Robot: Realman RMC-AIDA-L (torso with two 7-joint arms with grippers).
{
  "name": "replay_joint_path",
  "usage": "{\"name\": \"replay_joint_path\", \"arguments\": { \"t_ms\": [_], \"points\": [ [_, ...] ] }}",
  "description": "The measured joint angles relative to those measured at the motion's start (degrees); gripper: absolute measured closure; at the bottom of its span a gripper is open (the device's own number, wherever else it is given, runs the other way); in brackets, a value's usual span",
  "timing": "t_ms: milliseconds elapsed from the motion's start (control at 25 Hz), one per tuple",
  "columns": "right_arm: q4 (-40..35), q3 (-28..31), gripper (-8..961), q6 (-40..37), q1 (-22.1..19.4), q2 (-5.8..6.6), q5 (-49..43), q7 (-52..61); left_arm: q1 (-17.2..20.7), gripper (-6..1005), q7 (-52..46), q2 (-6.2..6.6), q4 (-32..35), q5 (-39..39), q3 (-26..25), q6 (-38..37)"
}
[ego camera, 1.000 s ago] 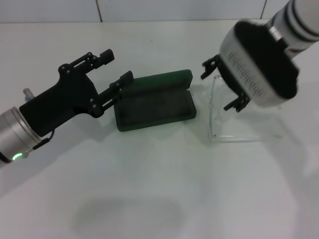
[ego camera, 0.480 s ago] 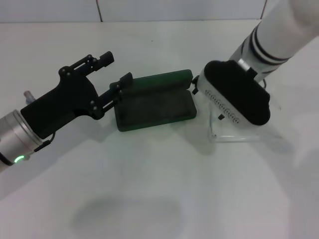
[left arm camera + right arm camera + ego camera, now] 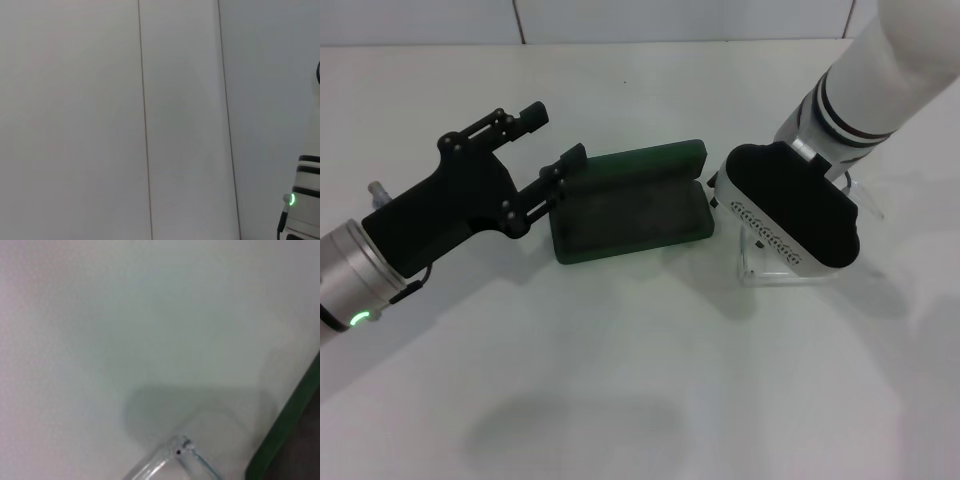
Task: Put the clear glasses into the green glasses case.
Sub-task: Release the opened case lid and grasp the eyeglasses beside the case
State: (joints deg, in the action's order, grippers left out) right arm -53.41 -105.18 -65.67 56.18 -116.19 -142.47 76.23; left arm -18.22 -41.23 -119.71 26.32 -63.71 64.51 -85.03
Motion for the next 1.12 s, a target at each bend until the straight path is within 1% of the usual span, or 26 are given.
{"name": "replay_joint_path", "arguments": {
  "t_ms": [160, 320, 800, 920, 1120],
  "points": [
    [2.3, -1.7, 237, 3.0, 0.7, 0.0, 0.8, 0.4, -0.7, 399, 1.0, 0.0, -1.1, 0.0, 0.0, 0.0],
    [3.6, -3.4, 267, 4.1, 1.4, 0.01, 1.8, 0.6, -1.2, 401, 1.2, 0.0, -1.7, 0.0, 0.0, 0.0],
    [3.9, -3.1, 359, 4.2, 1.6, 0.0, 1.6, 1.7, -1.1, 399, 1.7, 0.0, -2.0, 0.2, 0.0, 0.0],
    [3.9, -2.8, 540, 3.8, 1.7, 0.0, 1.1, 2.4, -1.1, 399, 1.7, 0.0, -2.0, 0.2, 0.0, 0.0],
    [2.9, -0.6, 763, 2.1, 1.4, 0.0, 1.5, 2.6, -1.0, 400, 1.7, 0.0, -2.0, 0.3, 0.0, 0.0]
  ]
}}
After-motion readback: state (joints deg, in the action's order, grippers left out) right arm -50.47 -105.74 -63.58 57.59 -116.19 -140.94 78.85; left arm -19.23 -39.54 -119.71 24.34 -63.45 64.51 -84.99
